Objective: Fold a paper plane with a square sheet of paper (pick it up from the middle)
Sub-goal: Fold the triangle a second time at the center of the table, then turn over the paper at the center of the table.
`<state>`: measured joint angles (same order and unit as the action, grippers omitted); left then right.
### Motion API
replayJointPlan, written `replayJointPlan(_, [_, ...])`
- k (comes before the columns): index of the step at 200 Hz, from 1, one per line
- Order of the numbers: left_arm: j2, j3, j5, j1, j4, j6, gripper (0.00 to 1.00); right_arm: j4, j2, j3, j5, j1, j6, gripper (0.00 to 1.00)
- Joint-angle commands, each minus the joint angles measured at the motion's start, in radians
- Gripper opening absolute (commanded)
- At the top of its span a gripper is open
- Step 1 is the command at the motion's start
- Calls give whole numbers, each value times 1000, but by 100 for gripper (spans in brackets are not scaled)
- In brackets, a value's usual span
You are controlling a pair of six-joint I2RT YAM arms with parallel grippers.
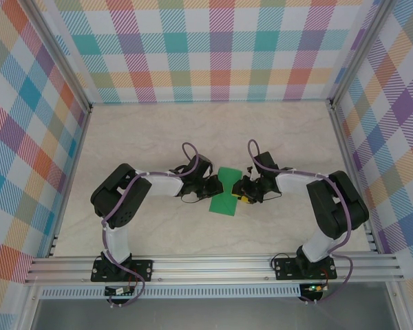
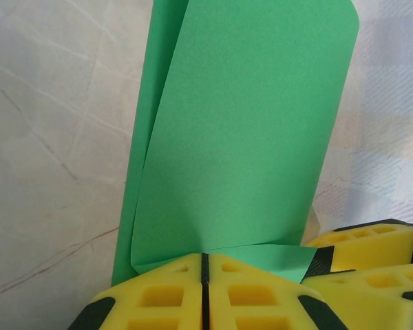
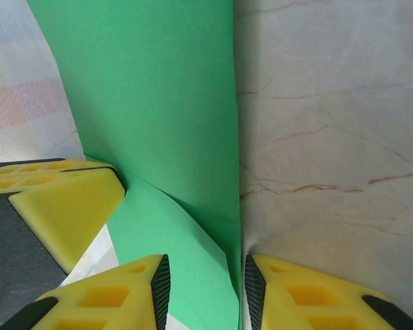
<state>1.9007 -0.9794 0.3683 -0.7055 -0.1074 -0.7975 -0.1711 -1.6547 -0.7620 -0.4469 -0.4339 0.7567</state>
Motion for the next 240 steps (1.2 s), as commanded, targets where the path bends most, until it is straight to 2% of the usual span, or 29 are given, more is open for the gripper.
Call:
replayJointPlan(1, [-9,-8,-18,-1,61,-10,9,36,-29,-23,-24,-2,19,36])
replayJointPlan(57, [-17,-10,-23,-2,65,-12,9,39,-7,-5,-24,-2,29,36])
replayJointPlan(90, [-29,-8,-31,-2,69,-12,9,110,-4,9,-108,-2,46,35])
replayJointPlan(181, [-69,-2,-67,-2,79,-20,11,139,27,52,-87,-2,78,38])
replayJointPlan(240, [-71,-4,-68,-1,74,-30,11,191,8,66,-119,-12,67,33])
